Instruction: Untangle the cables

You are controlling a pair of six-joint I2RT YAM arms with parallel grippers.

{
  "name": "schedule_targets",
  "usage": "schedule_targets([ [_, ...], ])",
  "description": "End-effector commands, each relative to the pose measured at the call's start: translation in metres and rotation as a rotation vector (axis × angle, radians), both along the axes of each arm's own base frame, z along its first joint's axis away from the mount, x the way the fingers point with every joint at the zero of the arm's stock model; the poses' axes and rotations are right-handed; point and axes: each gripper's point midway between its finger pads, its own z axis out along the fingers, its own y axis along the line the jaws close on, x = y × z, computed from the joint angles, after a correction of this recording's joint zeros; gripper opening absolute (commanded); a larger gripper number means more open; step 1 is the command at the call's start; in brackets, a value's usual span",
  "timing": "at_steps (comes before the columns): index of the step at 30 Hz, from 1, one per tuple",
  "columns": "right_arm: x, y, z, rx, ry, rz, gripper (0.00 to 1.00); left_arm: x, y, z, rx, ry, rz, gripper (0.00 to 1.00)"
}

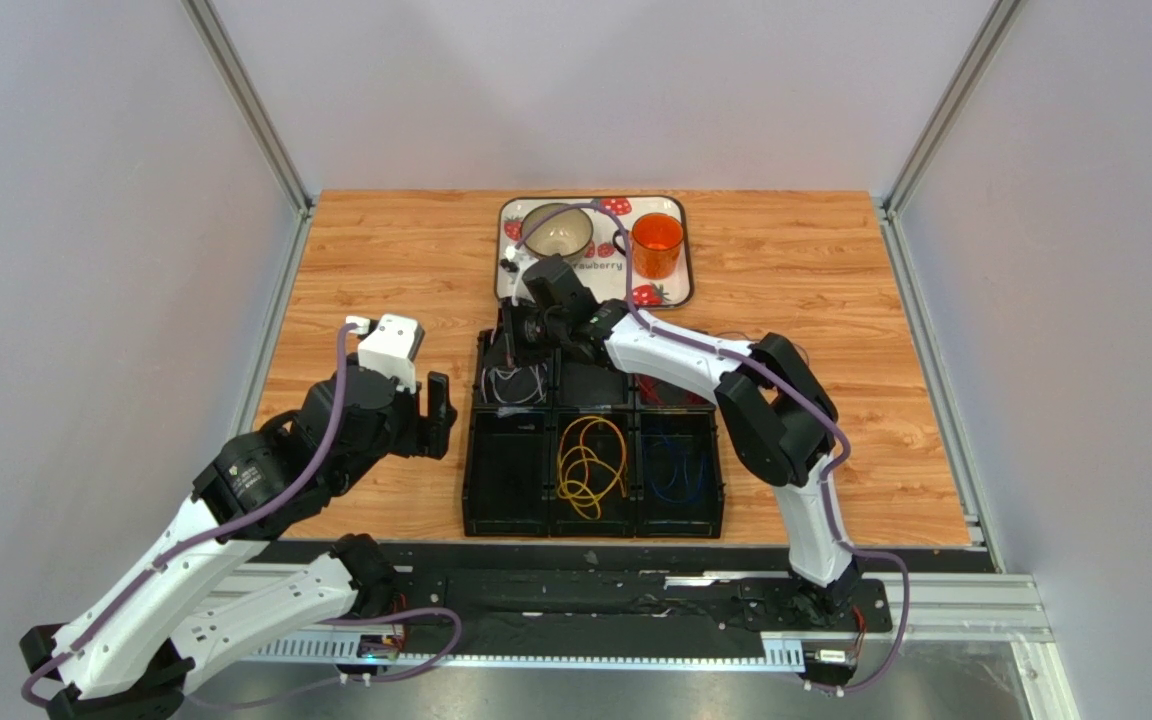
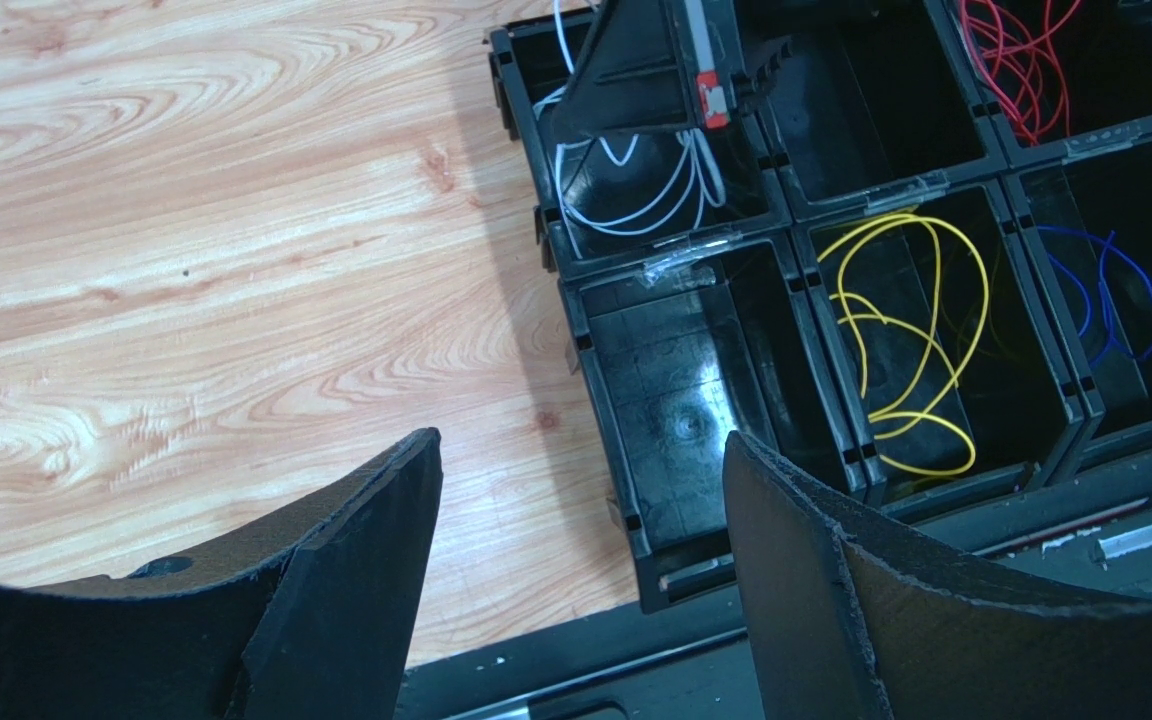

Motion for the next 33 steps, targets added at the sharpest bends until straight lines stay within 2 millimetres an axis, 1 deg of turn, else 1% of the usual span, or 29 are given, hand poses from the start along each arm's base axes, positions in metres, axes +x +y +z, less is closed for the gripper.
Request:
schedule_targets([
  [1, 0.009, -0.004, 0.002, -0.036, -0.032, -0.040, 0.00, 0.001, -0.001, 0.003, -0.011, -0.014, -0.005, 0.77],
  [7, 0.003, -0.005, -0.002, -0.045, -0.010, -0.022, 0.00, 0.001, -0.001, 0.003, -0.011, -0.013, -0.007, 0.77],
  [11, -0.004, -0.001, 0.007, -0.042, -0.018, 0.008, 0.00, 0.001, -0.001, 0.002, -0.008, -0.011, -0.005, 0.77],
  [12, -0.006, -0.001, 0.008, -0.045, -0.020, 0.014, 0.01, 0.001, -0.001, 0.002, -0.008, -0.011, -0.005, 0.77],
  [13, -0.007, -0.003, 0.007, -0.065, -0.017, 0.012, 0.04, 0.002, -0.001, 0.002, -0.007, -0.010, -0.005, 0.77],
  [14, -0.010, -0.001, 0.009, -0.072, -0.022, 0.018, 0.11, 0.002, -0.001, 0.002, -0.006, -0.011, -0.004, 0.77],
  [16, -0.014, -0.002, 0.012, -0.094, -0.034, 0.020, 0.18, 0.002, -0.001, 0.001, -0.005, -0.010, -0.004, 0.77],
  [17, -0.015, -0.002, 0.014, -0.100, -0.039, 0.019, 0.24, 0.002, -0.002, 0.001, -0.005, -0.008, -0.003, 0.77],
  [19, -0.017, -0.004, 0.013, -0.129, -0.047, 0.015, 0.29, 0.002, -0.002, 0.002, -0.005, -0.010, -0.002, 0.77],
  [23, -0.021, -0.008, 0.019, -0.167, -0.065, 0.010, 0.31, 0.002, -0.001, 0.000, 0.000, -0.006, -0.001, 0.77],
  [24, -0.024, -0.010, 0.018, -0.186, -0.061, 0.009, 0.31, 0.002, -0.001, 0.001, -0.001, -0.007, 0.001, 0.77],
  [26, -0.023, -0.015, 0.022, -0.214, -0.072, -0.008, 0.33, 0.003, -0.001, 0.000, 0.001, -0.006, 0.000, 0.77],
  [27, -0.026, -0.021, 0.020, -0.244, -0.061, -0.013, 0.34, 0.003, -0.001, 0.000, 0.001, -0.006, 0.003, 0.77],
  [29, -0.021, -0.027, 0.023, -0.279, -0.076, -0.044, 0.39, 0.003, -0.001, 0.001, 0.001, -0.008, 0.002, 0.77],
  [30, -0.023, -0.034, 0.018, -0.320, -0.062, -0.050, 0.41, 0.004, -0.001, 0.001, 0.005, -0.007, 0.005, 0.77],
  [31, -0.020, -0.040, 0.016, -0.352, -0.072, -0.073, 0.46, 0.004, 0.000, 0.001, 0.006, -0.010, 0.006, 0.77],
  [32, -0.017, -0.042, 0.019, -0.368, -0.085, -0.077, 0.47, 0.004, 0.000, 0.001, 0.007, -0.009, 0.007, 0.77],
  [33, -0.020, -0.048, 0.013, -0.402, -0.068, -0.072, 0.48, 0.006, 0.001, 0.001, 0.012, -0.011, 0.017, 0.77],
])
